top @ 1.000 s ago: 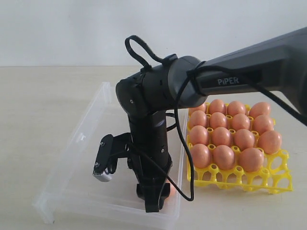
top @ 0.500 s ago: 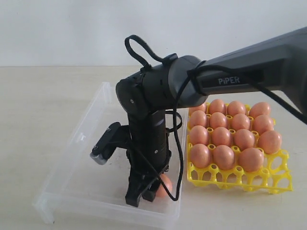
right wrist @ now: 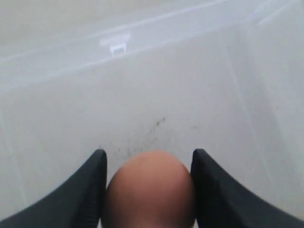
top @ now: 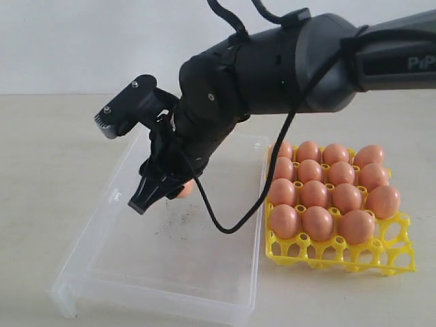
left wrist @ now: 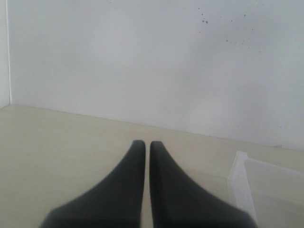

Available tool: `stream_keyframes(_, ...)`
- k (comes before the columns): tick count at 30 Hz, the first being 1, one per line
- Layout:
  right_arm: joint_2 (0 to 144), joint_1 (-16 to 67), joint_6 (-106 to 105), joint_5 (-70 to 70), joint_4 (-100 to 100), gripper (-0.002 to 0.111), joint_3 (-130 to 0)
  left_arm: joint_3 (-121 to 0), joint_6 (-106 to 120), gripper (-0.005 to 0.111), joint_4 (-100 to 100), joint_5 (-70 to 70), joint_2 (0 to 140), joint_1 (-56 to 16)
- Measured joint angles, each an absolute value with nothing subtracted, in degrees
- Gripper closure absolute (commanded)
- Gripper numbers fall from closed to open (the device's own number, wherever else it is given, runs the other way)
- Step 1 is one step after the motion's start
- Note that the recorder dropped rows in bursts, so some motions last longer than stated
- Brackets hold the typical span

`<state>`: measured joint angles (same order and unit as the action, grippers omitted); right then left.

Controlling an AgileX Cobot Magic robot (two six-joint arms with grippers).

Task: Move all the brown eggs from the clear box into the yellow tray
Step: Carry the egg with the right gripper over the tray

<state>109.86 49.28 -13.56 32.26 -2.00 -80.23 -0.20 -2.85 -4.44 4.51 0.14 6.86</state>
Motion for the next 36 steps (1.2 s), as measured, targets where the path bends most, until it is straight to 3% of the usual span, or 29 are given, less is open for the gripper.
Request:
stream_keyframes(13, 101.17, 49.17, -5.73, 0.97, -3.12, 0.109, -64.86, -0.20, -2.85, 0.103, -4.44, 4.51, 0.14, 6.86)
stream_keyframes(20, 95.13, 46.81, -5.38, -5.53, -0.49, 0.109, -59.35, -0.20, -2.85, 0.103, -4.44, 4.51, 0.14, 6.86)
stream_keyframes(30, 83.83, 37.12, -10.25, -11.57, 9.83, 0.109, -50.60, -0.20, -2.85, 0.103, -4.44, 4.51, 0.14, 6.86)
stream_keyframes(36, 75.61, 33.68, -13.31, -17.10, 13.23, 0.109, -39.71, -0.20, -2.85, 0.103, -4.44, 4.51, 0.14, 6.86)
